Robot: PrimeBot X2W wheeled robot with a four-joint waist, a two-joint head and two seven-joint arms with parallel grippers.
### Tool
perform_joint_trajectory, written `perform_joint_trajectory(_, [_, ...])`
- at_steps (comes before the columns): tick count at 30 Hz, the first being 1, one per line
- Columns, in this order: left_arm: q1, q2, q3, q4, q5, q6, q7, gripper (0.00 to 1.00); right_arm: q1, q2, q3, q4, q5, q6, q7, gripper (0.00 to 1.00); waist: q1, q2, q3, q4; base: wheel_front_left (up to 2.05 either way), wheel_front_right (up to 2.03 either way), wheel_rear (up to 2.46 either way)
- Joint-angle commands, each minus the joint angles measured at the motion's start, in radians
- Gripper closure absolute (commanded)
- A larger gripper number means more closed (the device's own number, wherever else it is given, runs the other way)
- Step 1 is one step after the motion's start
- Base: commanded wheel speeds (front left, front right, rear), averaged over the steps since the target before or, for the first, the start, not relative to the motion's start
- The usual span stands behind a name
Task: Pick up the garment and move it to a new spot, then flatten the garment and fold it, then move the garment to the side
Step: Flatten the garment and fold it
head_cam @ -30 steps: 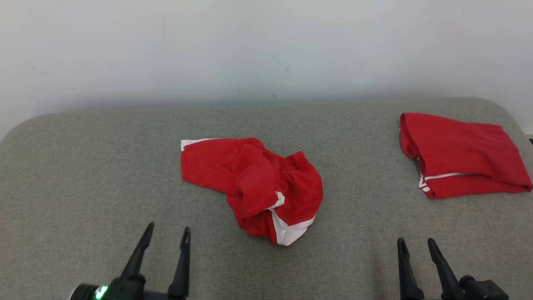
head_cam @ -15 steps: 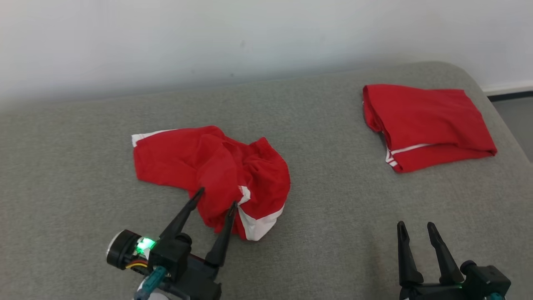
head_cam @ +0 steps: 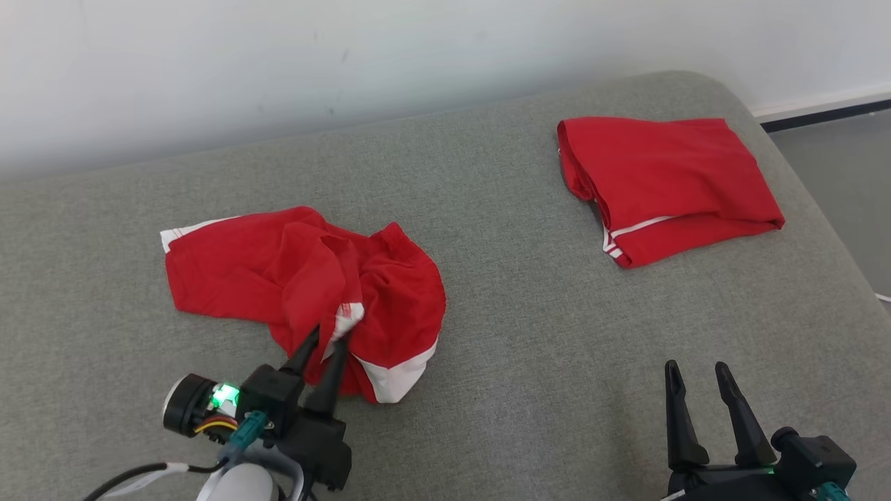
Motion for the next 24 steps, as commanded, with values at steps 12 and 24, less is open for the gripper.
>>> perform_joint_trajectory(12, [0.051, -0.059, 0.07, -0.181, -0.097, 0.002, -0.003, 1.0, 0.044, 0.0, 0.001, 0.006, -0.005, 0.0, 0.0, 0.0, -0.0001, -0.0001, -0.062, 0.146, 0.0, 0.0, 0.0])
perform_joint_trajectory(24, [0.32, -0.094, 0.264, -0.24, -0.176, 0.003, -0.003, 1.0, 0.042, 0.0, -0.001, 0.019, -0.015, 0.0, 0.0, 0.0, -0.0001, -0.0001, -0.081, 0.305, 0.0, 0.0, 0.0])
